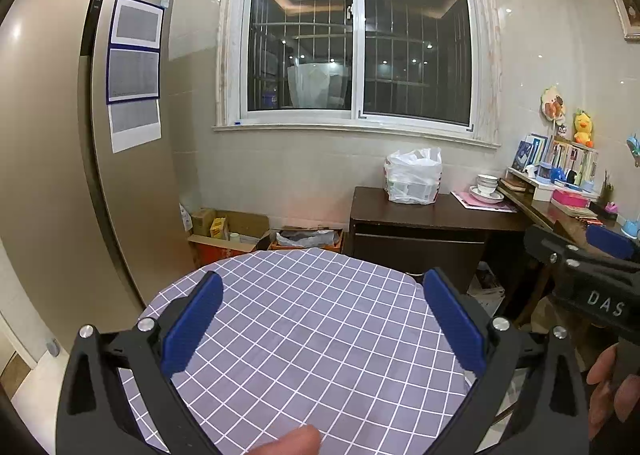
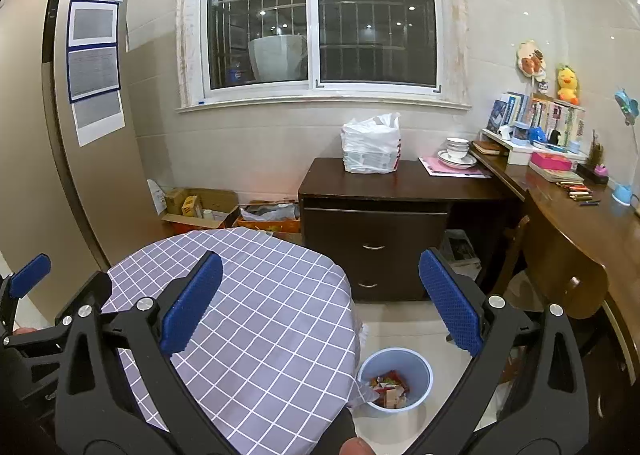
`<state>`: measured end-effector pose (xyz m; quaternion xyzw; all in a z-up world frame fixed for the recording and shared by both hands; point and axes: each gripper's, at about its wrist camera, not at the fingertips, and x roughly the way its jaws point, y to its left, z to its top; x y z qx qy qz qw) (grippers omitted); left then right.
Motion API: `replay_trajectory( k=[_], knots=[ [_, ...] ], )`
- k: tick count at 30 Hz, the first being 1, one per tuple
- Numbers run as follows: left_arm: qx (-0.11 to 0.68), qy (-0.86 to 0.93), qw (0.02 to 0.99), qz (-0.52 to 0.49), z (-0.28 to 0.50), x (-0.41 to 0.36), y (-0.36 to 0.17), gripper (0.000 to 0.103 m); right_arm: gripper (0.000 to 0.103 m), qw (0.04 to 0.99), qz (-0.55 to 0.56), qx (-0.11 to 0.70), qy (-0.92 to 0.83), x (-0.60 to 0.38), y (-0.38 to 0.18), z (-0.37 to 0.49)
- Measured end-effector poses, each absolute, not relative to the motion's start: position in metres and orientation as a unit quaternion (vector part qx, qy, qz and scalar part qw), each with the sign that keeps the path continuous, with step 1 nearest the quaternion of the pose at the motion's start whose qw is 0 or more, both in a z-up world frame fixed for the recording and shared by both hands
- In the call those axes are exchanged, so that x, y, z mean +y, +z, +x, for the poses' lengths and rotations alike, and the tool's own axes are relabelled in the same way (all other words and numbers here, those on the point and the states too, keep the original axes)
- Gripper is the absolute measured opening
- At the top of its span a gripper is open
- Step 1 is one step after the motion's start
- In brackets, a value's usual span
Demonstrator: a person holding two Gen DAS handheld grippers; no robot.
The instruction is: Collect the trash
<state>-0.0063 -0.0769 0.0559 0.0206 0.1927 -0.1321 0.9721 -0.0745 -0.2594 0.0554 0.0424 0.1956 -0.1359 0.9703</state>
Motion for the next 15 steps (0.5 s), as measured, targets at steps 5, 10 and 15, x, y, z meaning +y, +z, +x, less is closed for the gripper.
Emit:
replay_trajectory(
  k=[5,10,15],
  knots=[
    [0.188,-0.131,0.973,0.019,-0.0091,-0.0772,0.0561,0.099,0.097,0.97,0.044,0.198,-0.132,-0.2592,0.0543,-0.0704],
    [0.185,-0.13,0.974,0.007,-0.0078,-0.0715,0.0578,0.099,0.097,0.971,0.044,0.2,-0.127,-0.2598,0.052,-0.0679],
    [0.197,-0.115,0.974,0.01,-0.0017,-0.0705,0.0583,0.099,0.097,0.971,0.046,0.2,-0.122,-0.2588,0.0503,-0.0671]
  ],
)
